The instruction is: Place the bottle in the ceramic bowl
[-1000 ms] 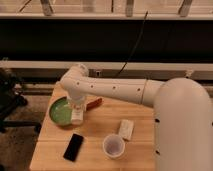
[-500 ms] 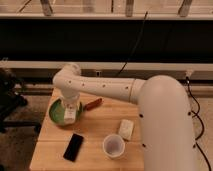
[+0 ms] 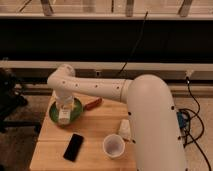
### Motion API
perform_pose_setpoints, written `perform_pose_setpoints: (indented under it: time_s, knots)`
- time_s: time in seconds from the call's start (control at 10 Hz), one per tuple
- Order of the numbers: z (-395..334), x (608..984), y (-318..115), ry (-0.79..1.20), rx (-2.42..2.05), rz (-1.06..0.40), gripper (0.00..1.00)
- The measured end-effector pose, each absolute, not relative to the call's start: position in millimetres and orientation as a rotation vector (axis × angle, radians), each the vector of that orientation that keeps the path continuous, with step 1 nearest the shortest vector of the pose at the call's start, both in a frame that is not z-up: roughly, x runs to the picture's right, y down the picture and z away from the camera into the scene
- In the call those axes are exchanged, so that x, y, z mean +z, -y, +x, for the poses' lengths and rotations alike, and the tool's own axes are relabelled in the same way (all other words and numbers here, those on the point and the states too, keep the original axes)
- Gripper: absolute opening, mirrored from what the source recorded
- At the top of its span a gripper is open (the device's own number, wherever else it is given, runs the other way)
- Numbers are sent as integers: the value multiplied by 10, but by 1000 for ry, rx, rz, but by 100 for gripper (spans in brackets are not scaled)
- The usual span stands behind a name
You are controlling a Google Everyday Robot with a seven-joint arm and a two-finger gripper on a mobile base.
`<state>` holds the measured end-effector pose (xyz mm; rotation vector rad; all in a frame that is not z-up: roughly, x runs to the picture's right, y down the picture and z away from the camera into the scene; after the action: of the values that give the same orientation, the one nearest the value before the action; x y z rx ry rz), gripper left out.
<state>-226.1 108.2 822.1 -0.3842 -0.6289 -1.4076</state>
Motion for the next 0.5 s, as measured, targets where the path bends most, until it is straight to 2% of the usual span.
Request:
perform_pose_setpoints:
  time_s: [0.5]
  knots:
    - [-2188, 8276, -1054, 624, -1411, -375, 80]
